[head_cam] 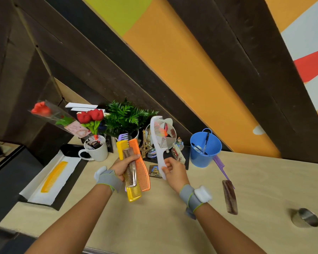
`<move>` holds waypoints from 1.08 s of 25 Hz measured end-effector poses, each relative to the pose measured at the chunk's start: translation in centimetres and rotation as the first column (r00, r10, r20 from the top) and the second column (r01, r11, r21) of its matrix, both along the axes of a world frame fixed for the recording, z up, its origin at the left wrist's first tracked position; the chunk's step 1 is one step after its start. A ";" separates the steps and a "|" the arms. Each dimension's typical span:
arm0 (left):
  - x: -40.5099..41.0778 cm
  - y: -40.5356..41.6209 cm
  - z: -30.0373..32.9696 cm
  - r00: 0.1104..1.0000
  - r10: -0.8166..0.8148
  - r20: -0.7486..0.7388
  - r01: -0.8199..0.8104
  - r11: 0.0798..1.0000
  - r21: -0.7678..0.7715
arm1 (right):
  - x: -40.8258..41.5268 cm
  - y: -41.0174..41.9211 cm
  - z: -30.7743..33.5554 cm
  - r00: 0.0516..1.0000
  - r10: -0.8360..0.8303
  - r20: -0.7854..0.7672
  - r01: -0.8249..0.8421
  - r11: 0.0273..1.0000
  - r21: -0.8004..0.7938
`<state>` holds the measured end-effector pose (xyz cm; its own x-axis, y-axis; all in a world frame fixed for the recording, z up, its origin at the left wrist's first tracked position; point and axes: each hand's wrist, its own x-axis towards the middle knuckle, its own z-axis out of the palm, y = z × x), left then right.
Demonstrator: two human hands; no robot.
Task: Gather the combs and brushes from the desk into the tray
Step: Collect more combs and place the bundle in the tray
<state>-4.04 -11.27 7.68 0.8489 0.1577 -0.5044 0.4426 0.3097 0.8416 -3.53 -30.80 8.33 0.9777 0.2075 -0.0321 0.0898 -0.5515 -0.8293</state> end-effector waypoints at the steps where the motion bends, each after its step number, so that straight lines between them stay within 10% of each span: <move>1: -0.3 1.1 0.3 1.000 0.007 -0.004 -0.007 1.000 0.012 | -0.3 0.7 0.1 1.000 0.017 -0.002 -0.017 1.000 0.019; 12: -6.5 20.7 2.7 0.996 0.034 -0.084 -0.012 0.970 0.243 | -4.2 13.7 -0.5 0.981 0.106 -0.164 -0.065 0.968 0.242; 19: -6.2 27.8 2.0 0.997 0.046 -0.055 -0.003 0.793 0.609 | -6.2 19.4 -0.7 0.967 0.158 -0.200 -0.097 0.954 0.283; 27: -4.6 28.5 -2.8 0.982 0.004 -0.189 0.117 0.773 0.623 | -6.8 19.5 -2.2 0.973 0.070 -0.220 -0.026 0.980 0.197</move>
